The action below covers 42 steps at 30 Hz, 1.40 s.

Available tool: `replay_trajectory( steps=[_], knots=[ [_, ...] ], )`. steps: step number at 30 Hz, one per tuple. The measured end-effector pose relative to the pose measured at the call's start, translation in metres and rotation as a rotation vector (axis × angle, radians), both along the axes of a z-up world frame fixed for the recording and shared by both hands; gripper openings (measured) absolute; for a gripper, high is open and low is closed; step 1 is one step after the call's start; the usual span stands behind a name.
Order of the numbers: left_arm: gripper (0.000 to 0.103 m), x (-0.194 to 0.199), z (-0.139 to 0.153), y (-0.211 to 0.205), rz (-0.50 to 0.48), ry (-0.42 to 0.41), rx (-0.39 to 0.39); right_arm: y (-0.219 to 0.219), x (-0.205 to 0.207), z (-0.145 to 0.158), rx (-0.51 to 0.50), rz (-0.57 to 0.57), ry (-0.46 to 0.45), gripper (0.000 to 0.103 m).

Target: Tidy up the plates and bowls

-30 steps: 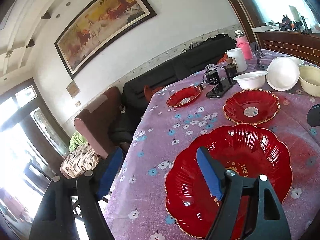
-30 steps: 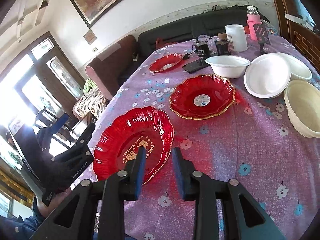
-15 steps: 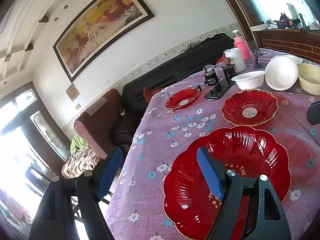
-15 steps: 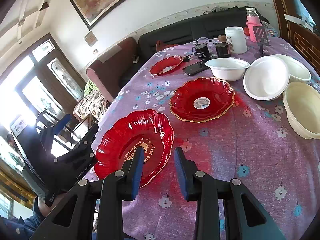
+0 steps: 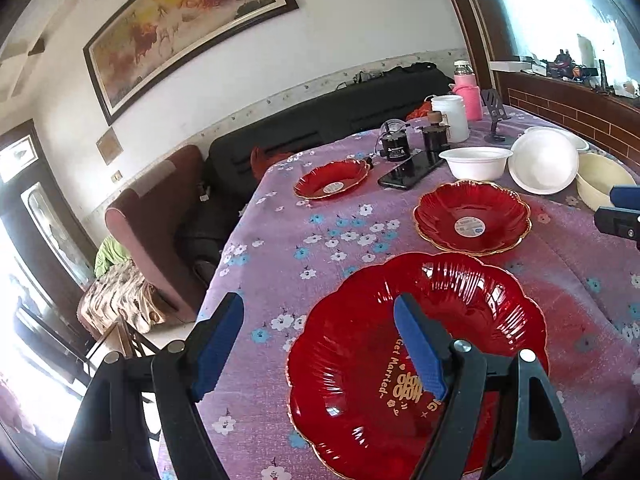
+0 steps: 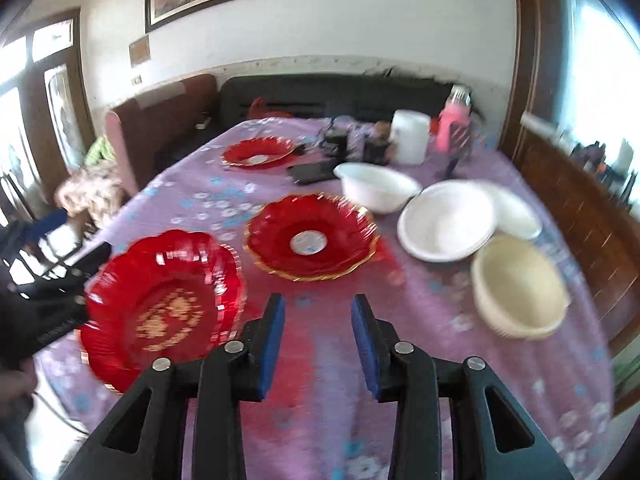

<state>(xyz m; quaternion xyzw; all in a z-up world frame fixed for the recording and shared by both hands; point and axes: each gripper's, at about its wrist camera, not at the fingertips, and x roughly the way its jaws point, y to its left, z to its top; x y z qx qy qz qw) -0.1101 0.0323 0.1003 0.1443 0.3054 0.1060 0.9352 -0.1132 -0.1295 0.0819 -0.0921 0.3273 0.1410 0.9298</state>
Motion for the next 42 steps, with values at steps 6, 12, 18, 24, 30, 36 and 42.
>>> replay_trajectory(
  steps=[6,12,18,24,30,36,42],
  knots=[
    [0.077,0.002,0.001,-0.007,-0.008,0.0,0.003,0.008,-0.01,0.004,-0.12,-0.025,-0.124,0.045],
    [0.077,0.006,0.0,-0.013,-0.018,0.004,0.007,0.011,-0.017,0.007,-0.162,-0.031,-0.182,0.052],
    [0.077,0.008,0.0,-0.015,-0.023,0.005,0.004,0.009,-0.016,0.008,-0.183,-0.058,-0.203,0.058],
    [0.077,0.011,-0.003,-0.02,-0.029,0.008,0.005,-0.001,-0.013,0.009,-0.182,-0.098,-0.213,0.059],
    [0.077,0.012,-0.003,-0.023,-0.039,0.006,0.0,-0.015,-0.012,0.013,-0.129,-0.139,-0.224,0.059],
    [0.077,0.012,-0.003,-0.024,-0.046,0.009,-0.018,-0.016,-0.016,0.017,-0.036,-0.113,-0.215,0.059],
    [0.077,0.012,-0.005,-0.023,-0.042,0.015,-0.024,-0.005,-0.019,0.016,0.026,-0.069,-0.216,0.045]
  ],
)
